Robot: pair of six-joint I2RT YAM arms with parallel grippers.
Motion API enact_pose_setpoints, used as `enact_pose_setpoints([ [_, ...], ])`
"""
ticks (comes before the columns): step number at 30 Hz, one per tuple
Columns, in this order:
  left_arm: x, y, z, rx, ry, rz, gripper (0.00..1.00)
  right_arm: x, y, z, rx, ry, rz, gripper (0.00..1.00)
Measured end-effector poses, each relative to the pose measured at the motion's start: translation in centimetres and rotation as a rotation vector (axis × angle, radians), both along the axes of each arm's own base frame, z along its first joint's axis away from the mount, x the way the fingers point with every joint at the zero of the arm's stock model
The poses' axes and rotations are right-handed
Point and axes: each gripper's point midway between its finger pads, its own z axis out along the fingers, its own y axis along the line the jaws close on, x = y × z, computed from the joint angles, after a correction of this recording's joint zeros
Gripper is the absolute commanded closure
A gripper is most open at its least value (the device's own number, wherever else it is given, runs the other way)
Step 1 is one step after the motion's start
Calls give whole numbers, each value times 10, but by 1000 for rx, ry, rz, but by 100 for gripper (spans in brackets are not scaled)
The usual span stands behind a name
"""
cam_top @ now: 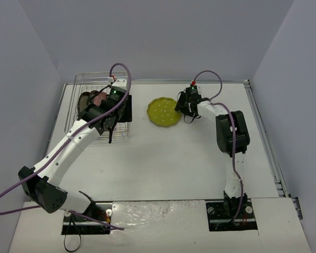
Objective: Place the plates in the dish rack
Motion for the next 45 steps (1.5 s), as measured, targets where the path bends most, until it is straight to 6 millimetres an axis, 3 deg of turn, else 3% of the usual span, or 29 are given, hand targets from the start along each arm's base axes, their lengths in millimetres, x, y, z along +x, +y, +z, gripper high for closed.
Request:
enact_pose_setpoints([
  [23, -2, -3, -1, 0, 1, -7, 60, 3, 3, -4, -10, -10, 18, 59],
  [36, -2, -7, -7, 3, 12, -13, 60, 8, 4, -6, -18, -22, 25, 71],
  [45, -2, -10, -20, 13, 38, -12, 60, 10, 2, -6, -25, -32, 26, 100],
])
